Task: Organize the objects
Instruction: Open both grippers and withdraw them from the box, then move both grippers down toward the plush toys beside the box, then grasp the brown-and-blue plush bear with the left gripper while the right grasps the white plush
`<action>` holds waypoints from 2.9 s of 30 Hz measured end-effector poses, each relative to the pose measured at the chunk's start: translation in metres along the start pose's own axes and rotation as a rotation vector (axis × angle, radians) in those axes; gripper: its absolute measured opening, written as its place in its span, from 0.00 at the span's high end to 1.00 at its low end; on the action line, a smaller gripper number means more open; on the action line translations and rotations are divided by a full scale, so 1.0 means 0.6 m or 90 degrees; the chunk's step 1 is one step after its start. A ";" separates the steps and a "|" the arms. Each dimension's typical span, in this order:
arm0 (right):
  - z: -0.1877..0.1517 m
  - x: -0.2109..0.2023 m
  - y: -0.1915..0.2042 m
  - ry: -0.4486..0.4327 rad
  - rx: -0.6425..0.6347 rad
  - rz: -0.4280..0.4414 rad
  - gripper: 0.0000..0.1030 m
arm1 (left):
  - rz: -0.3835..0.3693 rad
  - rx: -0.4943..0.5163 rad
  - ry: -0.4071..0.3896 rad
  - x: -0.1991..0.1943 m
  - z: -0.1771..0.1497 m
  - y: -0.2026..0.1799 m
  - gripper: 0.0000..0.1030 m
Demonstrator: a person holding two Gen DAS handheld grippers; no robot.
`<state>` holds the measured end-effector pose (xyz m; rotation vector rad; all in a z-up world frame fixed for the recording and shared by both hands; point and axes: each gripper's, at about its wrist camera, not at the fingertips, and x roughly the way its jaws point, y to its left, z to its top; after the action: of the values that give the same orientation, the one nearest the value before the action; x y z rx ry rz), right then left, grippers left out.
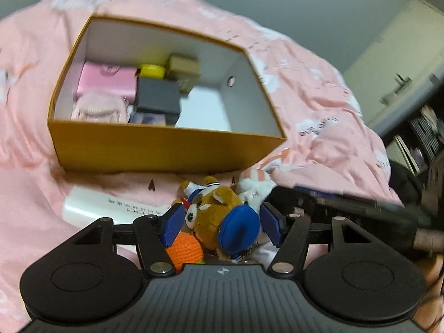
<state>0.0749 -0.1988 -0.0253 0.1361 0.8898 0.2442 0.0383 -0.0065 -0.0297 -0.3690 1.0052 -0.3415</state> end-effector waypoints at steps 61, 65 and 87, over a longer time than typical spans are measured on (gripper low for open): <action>-0.027 0.060 -0.027 0.123 -0.020 0.061 0.37 | -0.004 -0.094 0.115 0.082 -0.004 0.037 0.38; -0.022 0.053 -0.024 0.117 -0.027 0.063 0.38 | -0.015 -0.101 0.097 0.074 -0.004 0.038 0.39; 0.025 -0.028 0.008 0.061 -0.172 0.068 0.38 | -0.070 -0.071 0.010 -0.006 0.022 0.015 0.40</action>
<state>0.0757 -0.1991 -0.0021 -0.0798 0.9378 0.4716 0.0491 0.0048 -0.0247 -0.5237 1.0241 -0.3884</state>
